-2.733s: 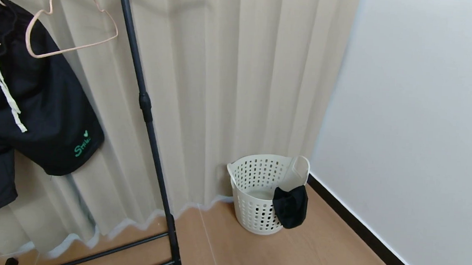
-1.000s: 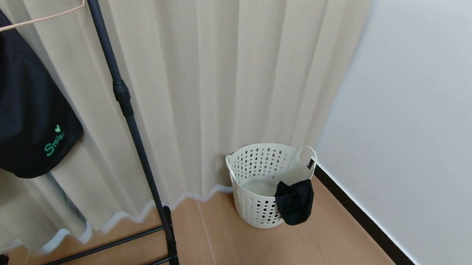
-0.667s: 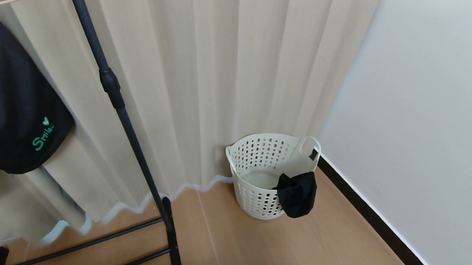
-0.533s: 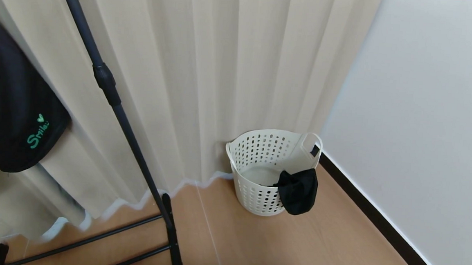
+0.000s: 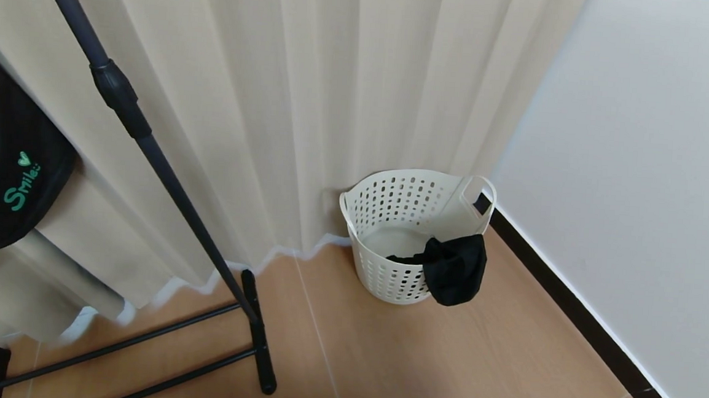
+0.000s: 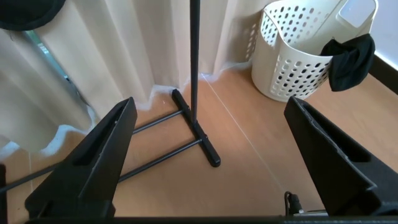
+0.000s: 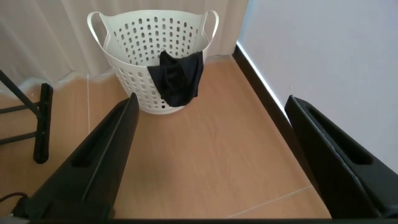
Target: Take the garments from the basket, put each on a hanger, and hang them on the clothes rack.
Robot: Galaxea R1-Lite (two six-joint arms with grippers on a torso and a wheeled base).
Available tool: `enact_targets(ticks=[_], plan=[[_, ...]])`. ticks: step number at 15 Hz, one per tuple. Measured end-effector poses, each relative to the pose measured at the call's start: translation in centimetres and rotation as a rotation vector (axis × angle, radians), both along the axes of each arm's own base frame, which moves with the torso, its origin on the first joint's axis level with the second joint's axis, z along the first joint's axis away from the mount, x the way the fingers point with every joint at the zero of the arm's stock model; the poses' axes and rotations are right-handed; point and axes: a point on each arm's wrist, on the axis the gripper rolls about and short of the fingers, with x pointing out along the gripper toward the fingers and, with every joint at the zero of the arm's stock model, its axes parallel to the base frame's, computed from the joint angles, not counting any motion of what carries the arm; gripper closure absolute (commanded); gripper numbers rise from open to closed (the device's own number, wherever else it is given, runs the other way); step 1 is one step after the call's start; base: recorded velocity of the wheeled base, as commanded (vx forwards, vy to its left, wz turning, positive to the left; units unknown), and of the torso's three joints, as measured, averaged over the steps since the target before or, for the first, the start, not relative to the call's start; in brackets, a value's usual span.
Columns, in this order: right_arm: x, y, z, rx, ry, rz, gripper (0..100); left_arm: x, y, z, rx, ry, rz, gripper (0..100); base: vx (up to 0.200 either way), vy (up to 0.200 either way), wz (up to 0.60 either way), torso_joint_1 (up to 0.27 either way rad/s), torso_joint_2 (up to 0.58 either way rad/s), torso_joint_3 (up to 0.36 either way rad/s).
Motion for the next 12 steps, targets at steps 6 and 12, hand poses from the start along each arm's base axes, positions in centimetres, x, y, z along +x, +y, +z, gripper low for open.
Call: enact_targets(ticks=[6, 12], plan=[[0.00, 0.01, 0.00, -0.008, -0.001, 0.002, 0, 0.00, 0.00, -0.01, 0.000, 0.000, 0.000, 0, 0.000, 0.000, 0.00, -0.002, 0.00, -0.195], [0.00, 0.02, -0.01, -0.017, 0.000, 0.008, 0, 0.01, 0.00, -0.01, -0.002, 0.001, 0.002, 0, 0.000, 0.000, 0.00, 0.003, 0.00, -0.197]])
